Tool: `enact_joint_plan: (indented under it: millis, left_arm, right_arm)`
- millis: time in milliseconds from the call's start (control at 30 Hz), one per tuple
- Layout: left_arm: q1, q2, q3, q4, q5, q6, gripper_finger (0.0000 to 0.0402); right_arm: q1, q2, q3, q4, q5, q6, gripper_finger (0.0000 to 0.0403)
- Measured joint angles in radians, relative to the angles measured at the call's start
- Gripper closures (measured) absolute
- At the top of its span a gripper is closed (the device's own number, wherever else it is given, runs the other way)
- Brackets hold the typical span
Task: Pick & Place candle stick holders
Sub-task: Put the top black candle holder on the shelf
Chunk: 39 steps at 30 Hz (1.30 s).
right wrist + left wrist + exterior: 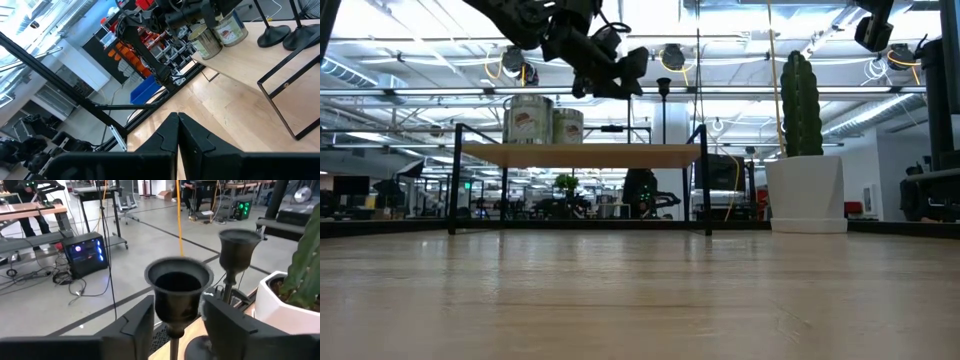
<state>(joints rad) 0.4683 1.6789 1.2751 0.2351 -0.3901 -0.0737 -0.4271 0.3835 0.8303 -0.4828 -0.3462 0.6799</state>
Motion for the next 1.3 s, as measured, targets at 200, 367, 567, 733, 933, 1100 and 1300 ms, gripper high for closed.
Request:
enact_joint_plan:
  millis: [200, 367, 567, 733, 933, 1100, 1300]
  left_arm:
    - [0.0, -0.001, 0.0, 0.014, -0.001, -0.007, 0.0184]
    - [-0.007, -0.012, 0.0, 0.026, 0.008, 0.014, 0.0166]
    - [-0.029, -0.048, 0.0, 0.005, 0.019, 0.064, 0.0163]
    - [-0.054, -0.086, 0.0, -0.085, -0.021, 0.076, 0.0162]
    - [-0.071, -0.109, 0.0, -0.141, -0.038, 0.082, 0.0162]
    - [-0.067, -0.109, 0.0, -0.143, -0.048, 0.11, 0.0162]
    - [-0.065, -0.109, 0.0, -0.134, -0.058, 0.108, 0.0162]
  right_arm:
    - [0.0, 0.0, 0.0, 0.0, 0.0, 0.008, 0.0403]
    - [0.0, 0.0, 0.0, 0.0, 0.0, 0.008, 0.0403]
    - [0.0, 0.0, 0.0, 0.0, -0.001, 0.008, 0.0403]
    - [0.0, 0.0, 0.0, 0.0, -0.002, 0.008, 0.0403]
    - [0.0, 0.0, 0.0, 0.0, -0.002, 0.008, 0.0403]
    - [0.0, 0.0, 0.0, 0.0, -0.002, 0.008, 0.0403]
    - [0.0, 0.0, 0.0, 0.0, -0.002, 0.008, 0.0403]
